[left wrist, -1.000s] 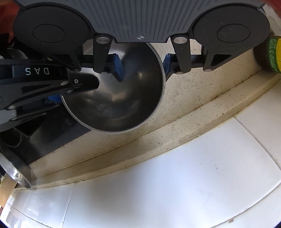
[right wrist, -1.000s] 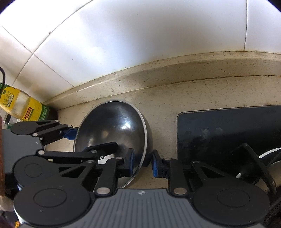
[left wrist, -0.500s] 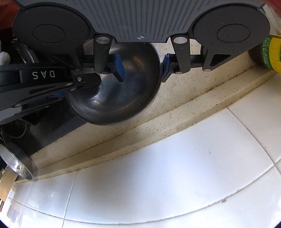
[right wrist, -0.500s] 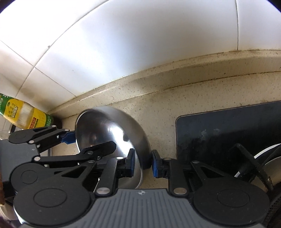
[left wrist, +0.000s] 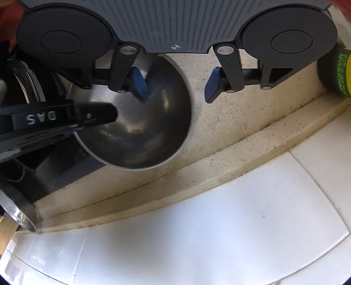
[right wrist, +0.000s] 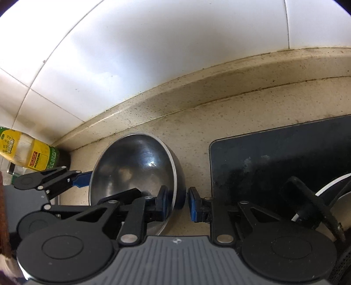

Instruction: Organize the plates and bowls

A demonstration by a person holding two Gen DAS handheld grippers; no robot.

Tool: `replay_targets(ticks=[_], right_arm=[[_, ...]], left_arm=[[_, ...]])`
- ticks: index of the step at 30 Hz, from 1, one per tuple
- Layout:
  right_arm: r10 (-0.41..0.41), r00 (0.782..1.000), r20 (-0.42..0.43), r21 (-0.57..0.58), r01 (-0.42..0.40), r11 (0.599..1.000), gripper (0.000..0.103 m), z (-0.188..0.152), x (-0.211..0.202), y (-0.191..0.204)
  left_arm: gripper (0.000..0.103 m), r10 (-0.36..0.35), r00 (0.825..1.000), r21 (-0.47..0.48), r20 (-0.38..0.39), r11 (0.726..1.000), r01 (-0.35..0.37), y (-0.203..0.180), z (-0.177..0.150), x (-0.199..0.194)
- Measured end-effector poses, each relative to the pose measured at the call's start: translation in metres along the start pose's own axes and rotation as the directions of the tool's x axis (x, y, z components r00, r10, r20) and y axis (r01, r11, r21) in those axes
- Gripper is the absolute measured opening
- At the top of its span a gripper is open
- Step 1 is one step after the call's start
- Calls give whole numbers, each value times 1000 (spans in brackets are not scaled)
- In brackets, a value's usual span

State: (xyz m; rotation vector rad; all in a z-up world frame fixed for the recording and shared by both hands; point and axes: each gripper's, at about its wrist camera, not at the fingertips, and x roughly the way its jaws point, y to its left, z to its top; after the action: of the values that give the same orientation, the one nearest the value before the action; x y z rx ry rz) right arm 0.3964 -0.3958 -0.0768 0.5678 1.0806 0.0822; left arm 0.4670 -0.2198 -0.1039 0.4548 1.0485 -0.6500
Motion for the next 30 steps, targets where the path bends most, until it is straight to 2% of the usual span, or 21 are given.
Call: replay_targets(ticks=[6,8,10,12,16,19,30], right_arm=[[10,1000,-3,-7,-10,1000,22,-5,-3,1],[26,1000,-5,-18,-26,1000,21,-9,-2,3],[25,1000,-1,-21,-25,999,20,-9,-1,3],[20,1000,2,-15,-20,1000,19,-8,-1,4],[33,999,16,11,-34,999,16,-4,-9,0],[33,999,26,6,-33,999,16,0,-15,2],[76,994,76,-36,-74,997,16,2,-48,21]], left_arm=[[70,-18,1000,-23,-7,1000,17,8,-4,-4],[62,-31,1000,-28,-2,999,31,9,-6,-6],[43,-55,998,-32,-3,998,55,8,-5,-9],[44,-38,999,-27,-3,999,38,4,-4,-10],[44,-69,998,-52,1,996,69,8,-5,-14],[44,-57,998,-54,19,997,58,8,-2,-20],[46,-18,995,-73,94,997,25,11,-5,-69]])
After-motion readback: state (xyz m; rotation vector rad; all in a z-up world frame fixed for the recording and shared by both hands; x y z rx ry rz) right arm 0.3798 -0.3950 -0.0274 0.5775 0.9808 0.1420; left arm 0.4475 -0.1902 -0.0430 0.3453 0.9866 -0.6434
